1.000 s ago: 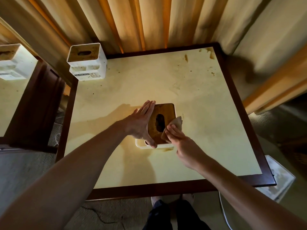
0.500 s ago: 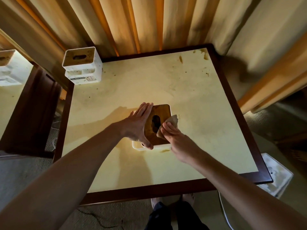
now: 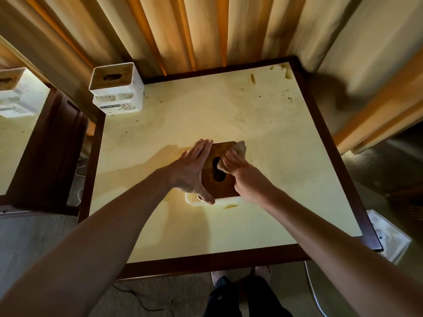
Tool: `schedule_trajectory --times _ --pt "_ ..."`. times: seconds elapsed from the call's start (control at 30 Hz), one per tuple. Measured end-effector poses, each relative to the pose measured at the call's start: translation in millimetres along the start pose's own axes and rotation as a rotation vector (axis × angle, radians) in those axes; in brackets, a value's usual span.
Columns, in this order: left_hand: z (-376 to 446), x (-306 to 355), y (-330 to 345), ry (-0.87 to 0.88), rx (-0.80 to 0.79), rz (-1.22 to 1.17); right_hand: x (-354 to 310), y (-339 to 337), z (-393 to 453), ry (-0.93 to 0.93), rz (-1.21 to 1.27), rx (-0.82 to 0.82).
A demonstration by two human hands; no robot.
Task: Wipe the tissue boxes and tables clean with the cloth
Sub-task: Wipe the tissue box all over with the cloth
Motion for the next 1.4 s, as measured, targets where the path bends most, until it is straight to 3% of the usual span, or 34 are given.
schedule_trajectory --times 0.2,0.33,0.47,0.63,0.8,0.97,1.1,1.2,1.3,1.4 --pt "1 -1 0 0.004 0.026 0.012 -10 20 -63 -0.039 0.122 -0.012" --pt "-4 1 1 -0.039 0.080 -0.044 -15 -6 -73 -0.008 0.313 0.006" --pt "-14 9 9 -0.251 0.184 -0.184 -5 -45 -70 0.018 0.477 0.288" --pt "-25 25 21 -0.570 0.312 -0.374 11 -67 -52 0.152 0.399 0.440" --pt "-32 56 28 -0.901 0.391 -0.535 17 -68 -44 0.174 0.352 0.444" --pt "-28 86 26 -1.080 0.344 -0.770 25 -61 -44 0.226 0.332 0.467" --pt "-24 93 26 -1.065 0.324 -0.831 19 -60 -45 0.185 0.327 0.462" --pt "-29 84 27 -0.952 0.342 -0.793 12 -64 -44 0.136 0.331 0.486" --pt "-37 56 19 -0.678 0.371 -0.655 0 -70 -40 0.036 0.346 0.494" --pt "-38 21 8 -0.401 0.174 -0.402 -11 -66 -29 -0.026 0.337 0.398"
Point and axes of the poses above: each hand's wrist, its own z-axis towards the middle knuckle, its own y-axis out of the palm, x = y × z, the point moved 4 cm from there along z, towards the middle knuckle, and after that the axes turned 7 degrees about z, right-handed, at the moved point
